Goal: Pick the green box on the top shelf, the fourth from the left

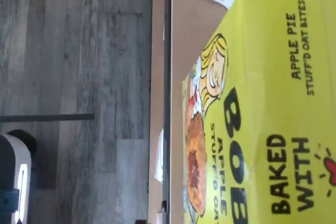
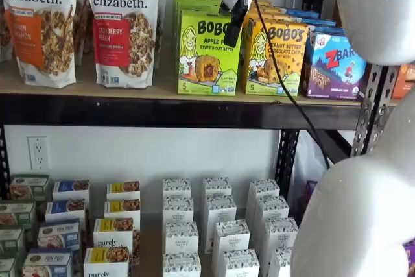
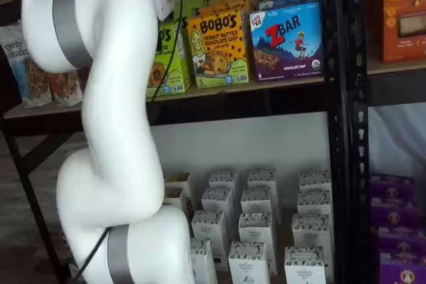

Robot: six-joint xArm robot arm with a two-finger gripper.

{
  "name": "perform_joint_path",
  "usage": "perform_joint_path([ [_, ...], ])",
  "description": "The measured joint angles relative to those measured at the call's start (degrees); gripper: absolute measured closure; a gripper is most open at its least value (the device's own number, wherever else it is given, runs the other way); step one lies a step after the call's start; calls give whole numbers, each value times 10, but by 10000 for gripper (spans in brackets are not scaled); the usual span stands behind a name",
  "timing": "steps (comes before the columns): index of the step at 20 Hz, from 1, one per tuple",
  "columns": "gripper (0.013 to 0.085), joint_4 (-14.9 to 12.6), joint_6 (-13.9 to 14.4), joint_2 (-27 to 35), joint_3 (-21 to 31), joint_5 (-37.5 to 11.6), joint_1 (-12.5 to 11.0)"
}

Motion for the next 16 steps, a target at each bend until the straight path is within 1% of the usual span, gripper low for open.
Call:
perform_joint_path([
  [1, 130, 1, 0, -2, 3, -4, 0],
  [2, 170, 3, -1, -5, 8, -10, -1],
  [3, 170, 5, -2, -5, 9, -12, -2],
  [5, 250, 8, -3, -4, 8, -8, -3],
  [6, 250, 9, -3, -4, 7, -7, -3],
  [7, 290, 10, -4, -4, 7, -6, -4],
  [8, 290, 11, -4, -4, 8, -5, -5],
  [9, 330, 12, -5, -5, 9, -6, -5],
  [10, 330, 13, -5, -5, 9, -6, -6],
  [12, 410, 15, -6, -5, 8, -4, -7],
  [16, 410, 10, -5, -4, 6, -1, -6],
])
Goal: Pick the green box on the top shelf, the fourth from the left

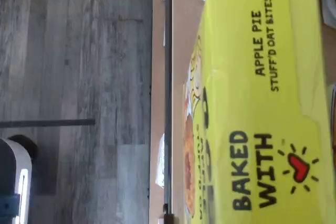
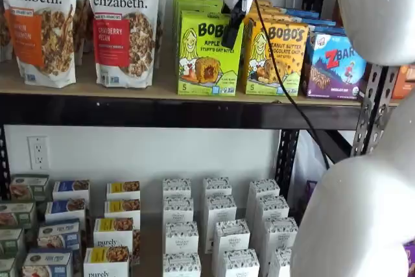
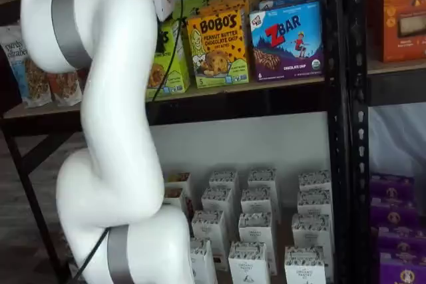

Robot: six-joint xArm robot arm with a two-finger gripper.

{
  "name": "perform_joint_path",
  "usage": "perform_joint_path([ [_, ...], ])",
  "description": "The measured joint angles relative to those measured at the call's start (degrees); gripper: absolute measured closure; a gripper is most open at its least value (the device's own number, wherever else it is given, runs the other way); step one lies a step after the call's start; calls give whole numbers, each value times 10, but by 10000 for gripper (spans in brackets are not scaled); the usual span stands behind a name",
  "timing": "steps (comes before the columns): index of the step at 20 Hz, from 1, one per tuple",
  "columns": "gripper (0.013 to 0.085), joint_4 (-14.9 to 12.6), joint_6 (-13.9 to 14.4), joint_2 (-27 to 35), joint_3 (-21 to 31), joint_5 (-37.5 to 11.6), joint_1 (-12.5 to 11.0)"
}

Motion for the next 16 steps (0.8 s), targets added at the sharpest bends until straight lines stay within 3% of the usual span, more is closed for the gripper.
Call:
perform_joint_path([
  [9, 410, -3, 1, -4, 6, -7, 2],
  [13, 530, 1, 0, -4, 6, -6, 1],
  [16, 530, 0, 0, -3, 3, -2, 0],
])
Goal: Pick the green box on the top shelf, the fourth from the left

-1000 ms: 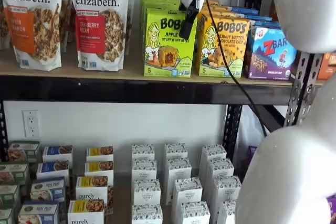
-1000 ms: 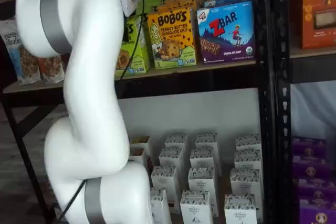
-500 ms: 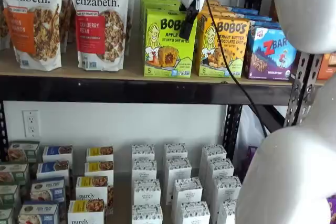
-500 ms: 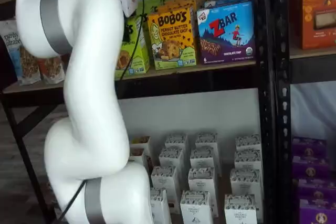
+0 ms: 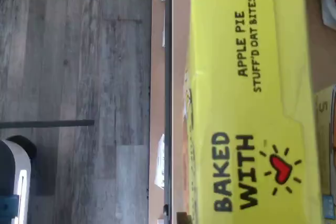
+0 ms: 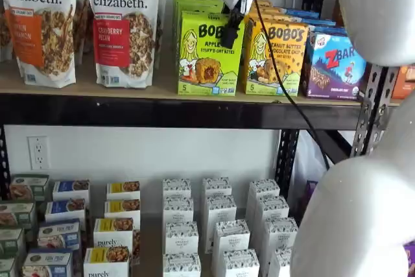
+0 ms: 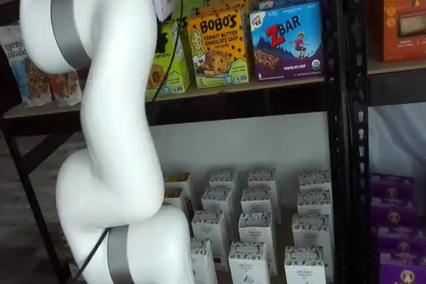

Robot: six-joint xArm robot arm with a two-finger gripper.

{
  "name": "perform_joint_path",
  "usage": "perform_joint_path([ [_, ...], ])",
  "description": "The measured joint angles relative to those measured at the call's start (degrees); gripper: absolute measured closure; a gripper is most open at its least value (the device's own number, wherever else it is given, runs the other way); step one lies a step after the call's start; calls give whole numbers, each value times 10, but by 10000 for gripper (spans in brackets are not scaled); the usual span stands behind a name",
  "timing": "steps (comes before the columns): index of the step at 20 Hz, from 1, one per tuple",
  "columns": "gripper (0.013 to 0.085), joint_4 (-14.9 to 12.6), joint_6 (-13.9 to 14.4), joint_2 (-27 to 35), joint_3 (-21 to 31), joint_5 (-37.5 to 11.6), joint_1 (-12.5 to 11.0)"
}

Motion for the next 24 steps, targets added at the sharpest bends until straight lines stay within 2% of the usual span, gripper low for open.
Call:
perform_joint_path([
  [2, 530, 0, 0, 0, 0, 0, 0],
  [3, 570, 2, -1, -1, 1, -1, -1],
  [4, 570, 2, -1, -1, 1, -1, -1],
  [6, 650, 3, -1, -2, 3, -2, -1],
  [8, 650, 3, -1, -3, 4, -2, -1],
  [11, 730, 3, -1, -3, 4, -1, -1],
  [20, 730, 5, 4, -11, 4, 16, 3],
  [24, 730, -6, 8, -26, 18, 17, 7],
])
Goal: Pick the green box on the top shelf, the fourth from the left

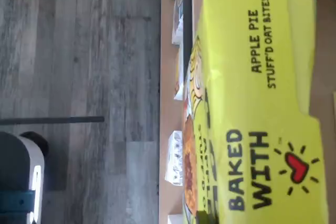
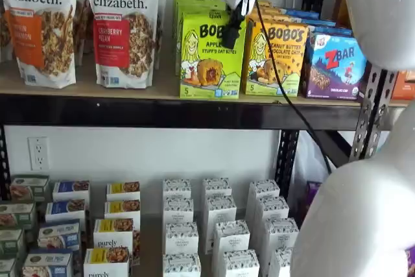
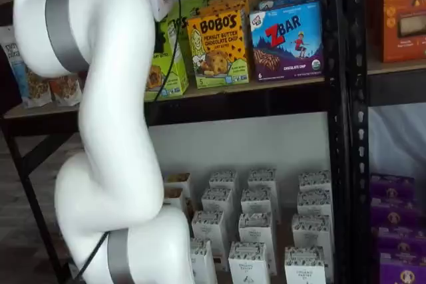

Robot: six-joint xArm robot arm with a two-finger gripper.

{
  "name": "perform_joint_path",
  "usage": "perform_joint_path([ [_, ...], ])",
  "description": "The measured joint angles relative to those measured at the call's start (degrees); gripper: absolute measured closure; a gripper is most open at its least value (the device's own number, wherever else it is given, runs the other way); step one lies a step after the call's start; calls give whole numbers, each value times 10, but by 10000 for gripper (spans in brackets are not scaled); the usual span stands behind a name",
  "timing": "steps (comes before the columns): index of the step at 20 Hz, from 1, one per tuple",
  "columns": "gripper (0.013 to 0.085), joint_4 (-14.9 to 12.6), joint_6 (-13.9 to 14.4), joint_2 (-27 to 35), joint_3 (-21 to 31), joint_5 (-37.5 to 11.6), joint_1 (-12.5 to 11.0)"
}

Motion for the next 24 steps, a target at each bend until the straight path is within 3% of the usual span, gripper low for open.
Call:
perform_joint_path([
  [4, 730, 0, 0, -26, 25, -12, -1],
  [13, 730, -9, 5, -54, 34, 28, 2],
  [24, 730, -18, 1, -101, 68, 40, -2],
])
